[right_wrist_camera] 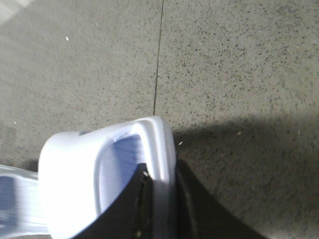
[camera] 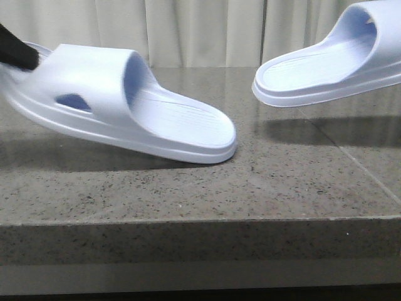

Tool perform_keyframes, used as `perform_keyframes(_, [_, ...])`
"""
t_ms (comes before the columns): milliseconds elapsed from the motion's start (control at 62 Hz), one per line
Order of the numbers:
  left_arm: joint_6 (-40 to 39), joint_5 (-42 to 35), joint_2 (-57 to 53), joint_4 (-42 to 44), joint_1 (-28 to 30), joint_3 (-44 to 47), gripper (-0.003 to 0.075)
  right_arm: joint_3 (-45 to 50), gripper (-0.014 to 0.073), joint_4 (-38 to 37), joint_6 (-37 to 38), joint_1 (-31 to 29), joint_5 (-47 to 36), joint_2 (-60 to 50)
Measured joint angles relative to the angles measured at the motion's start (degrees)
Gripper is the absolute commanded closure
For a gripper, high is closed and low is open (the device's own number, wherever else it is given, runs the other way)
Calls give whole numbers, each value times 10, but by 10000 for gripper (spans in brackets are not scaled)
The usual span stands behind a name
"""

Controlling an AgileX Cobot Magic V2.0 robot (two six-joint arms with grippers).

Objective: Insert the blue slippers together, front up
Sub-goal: 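Carry the right gripper's slipper toward the left gripper's slipper, then nest the right gripper's slipper onto the other slipper, sole on sole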

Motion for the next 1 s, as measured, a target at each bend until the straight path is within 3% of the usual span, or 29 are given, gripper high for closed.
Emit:
perform_keyframes(161, [36,-56,61,-58,-65,-3,741,66,711,30,-1,-4,5,-36])
perform_keyframes(468, [42,-71,124,-71,-78,-7,741,115,711,42,-13,81,-60,-36])
perform_keyframes(726, [44,-71,124,-72,-78,-10,741,147,711,79,-14,177,-154,-36])
perform_keyframes(1000, [45,-75,124,-72,-78,-10,741,178,711,159,-14,335,-293,-23])
